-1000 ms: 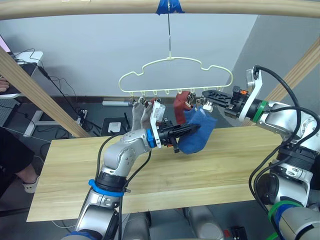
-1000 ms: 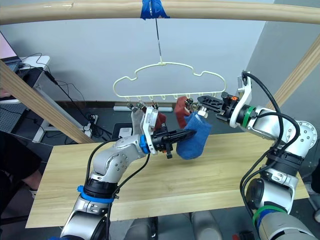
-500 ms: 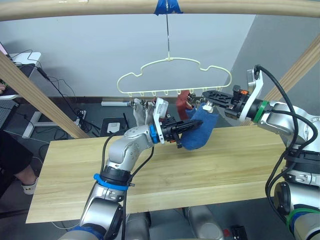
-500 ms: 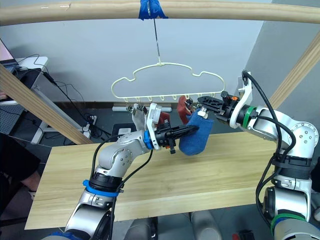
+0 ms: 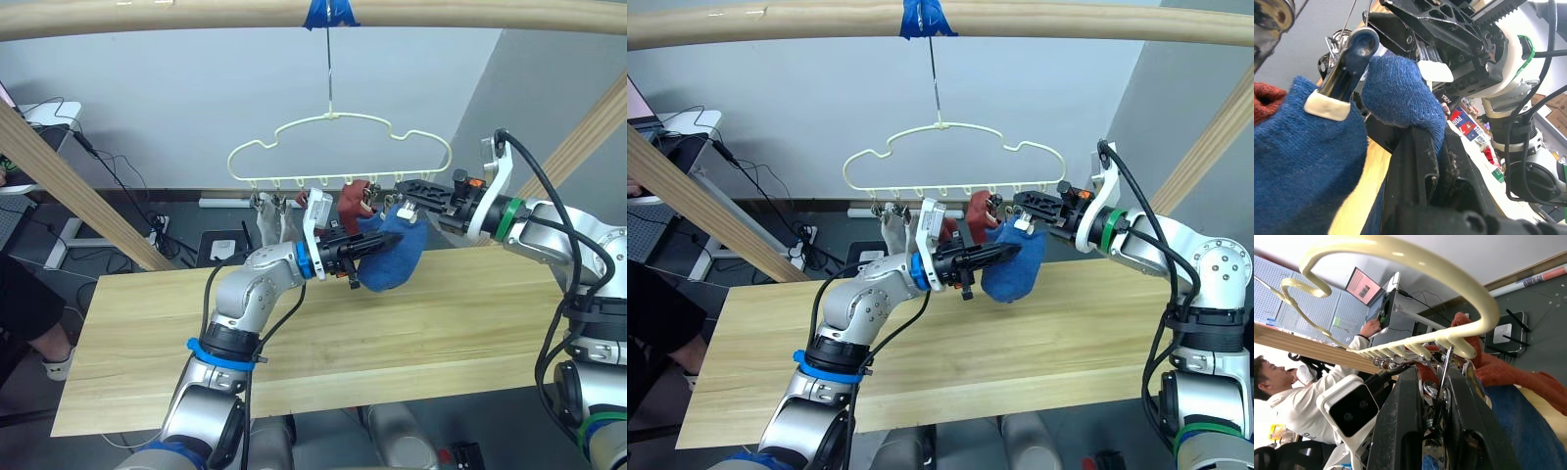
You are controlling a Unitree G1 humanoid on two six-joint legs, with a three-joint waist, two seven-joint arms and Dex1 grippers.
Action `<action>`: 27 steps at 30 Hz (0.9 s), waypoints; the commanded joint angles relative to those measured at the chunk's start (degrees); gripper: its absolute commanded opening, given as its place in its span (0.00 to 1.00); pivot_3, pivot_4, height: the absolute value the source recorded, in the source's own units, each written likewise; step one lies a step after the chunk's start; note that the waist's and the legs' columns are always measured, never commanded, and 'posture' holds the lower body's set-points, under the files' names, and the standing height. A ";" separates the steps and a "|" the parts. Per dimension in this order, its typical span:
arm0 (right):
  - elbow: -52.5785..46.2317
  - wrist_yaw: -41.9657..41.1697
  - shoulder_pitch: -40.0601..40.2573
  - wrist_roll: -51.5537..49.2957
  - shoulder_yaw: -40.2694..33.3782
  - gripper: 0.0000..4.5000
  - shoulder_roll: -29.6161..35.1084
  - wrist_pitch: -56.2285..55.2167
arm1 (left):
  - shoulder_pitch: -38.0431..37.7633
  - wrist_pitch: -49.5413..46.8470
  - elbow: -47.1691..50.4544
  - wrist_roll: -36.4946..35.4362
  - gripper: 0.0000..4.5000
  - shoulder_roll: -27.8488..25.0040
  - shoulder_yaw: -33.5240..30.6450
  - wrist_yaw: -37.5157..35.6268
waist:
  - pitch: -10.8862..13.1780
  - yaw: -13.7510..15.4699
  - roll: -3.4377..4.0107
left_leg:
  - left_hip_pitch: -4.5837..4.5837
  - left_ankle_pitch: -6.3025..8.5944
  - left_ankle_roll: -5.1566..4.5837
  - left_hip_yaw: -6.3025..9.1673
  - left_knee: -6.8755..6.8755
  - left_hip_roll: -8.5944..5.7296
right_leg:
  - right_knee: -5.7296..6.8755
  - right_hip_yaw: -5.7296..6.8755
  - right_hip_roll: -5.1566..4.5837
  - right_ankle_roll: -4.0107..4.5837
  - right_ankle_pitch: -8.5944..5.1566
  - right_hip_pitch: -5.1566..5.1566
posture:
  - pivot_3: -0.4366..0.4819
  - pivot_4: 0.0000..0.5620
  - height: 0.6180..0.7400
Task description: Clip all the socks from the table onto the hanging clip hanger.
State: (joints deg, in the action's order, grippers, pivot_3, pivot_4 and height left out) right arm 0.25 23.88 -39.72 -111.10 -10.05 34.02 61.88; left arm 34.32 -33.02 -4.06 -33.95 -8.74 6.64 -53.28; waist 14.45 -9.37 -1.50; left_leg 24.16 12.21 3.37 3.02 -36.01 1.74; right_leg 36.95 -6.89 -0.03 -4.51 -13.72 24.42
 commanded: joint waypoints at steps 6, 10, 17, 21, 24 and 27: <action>-2.06 -2.40 -0.23 -1.03 -0.04 0.58 2.03 -1.34 | 1.68 1.14 1.48 -0.44 0.00 0.48 -0.24 -0.94 | 0.00 0.05 -0.01 | 0.00 0.00 0.00 0.00 0.00 0.00 | 0.00 0.00 0.00 0.00 0.00 0.00 | 0.28 0.44 1.00; -1.94 -3.13 0.10 -0.83 -0.38 0.90 3.18 -1.37 | 2.00 1.69 1.00 0.16 0.00 0.52 0.02 -0.87 | 0.01 0.11 -0.01 | 0.01 0.00 0.00 0.00 0.00 0.00 | 0.00 0.00 0.00 0.00 0.00 0.00 | 0.28 0.44 1.00; -3.53 -10.28 5.84 4.13 -5.73 1.00 17.23 3.14 | 2.93 6.53 -2.99 3.94 0.12 1.64 1.88 -1.45 | 0.03 1.43 -0.02 | 0.06 0.00 0.00 -0.01 -0.02 -0.03 | -0.06 0.00 -0.03 -0.01 -0.01 0.00 | 0.25 0.44 1.00; -6.74 -16.78 9.58 10.06 -6.78 1.00 20.83 3.51 | 2.30 7.88 -4.79 5.46 0.38 1.51 2.71 -2.54 | 0.04 1.31 -0.04 | 0.06 0.01 -0.01 -0.03 -0.03 -0.04 | -0.08 -0.01 -0.03 -0.04 -0.02 0.00 | 0.24 0.45 1.00; -10.24 -22.04 12.29 16.54 -7.14 1.00 22.08 2.47 | 0.63 7.38 -3.83 5.66 0.58 -0.33 2.05 -3.01 | 0.04 1.15 -0.05 | 0.01 0.00 -0.01 -0.04 -0.02 -0.02 | -0.04 -0.03 -0.01 -0.05 -0.03 0.01 | 0.24 0.44 1.00; -12.72 -26.21 14.15 22.06 -7.32 1.00 22.07 1.02 | -1.18 6.48 -1.98 5.21 0.80 -2.52 1.04 -3.21 | 0.05 0.99 -0.05 | -0.10 0.00 -0.01 -0.08 -0.02 0.00 | 0.02 -0.08 0.02 -0.05 -0.03 0.00 | 0.25 0.45 1.00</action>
State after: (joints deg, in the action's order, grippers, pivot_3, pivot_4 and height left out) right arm -9.63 0.64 -25.70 -92.11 -15.09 55.26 64.76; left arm 33.82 -26.24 -9.02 -28.11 -10.41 8.58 -55.76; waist 14.50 -8.38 -1.55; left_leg 24.05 12.21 3.37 2.92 -36.03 1.75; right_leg 36.99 -6.98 -0.01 -4.56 -13.75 24.42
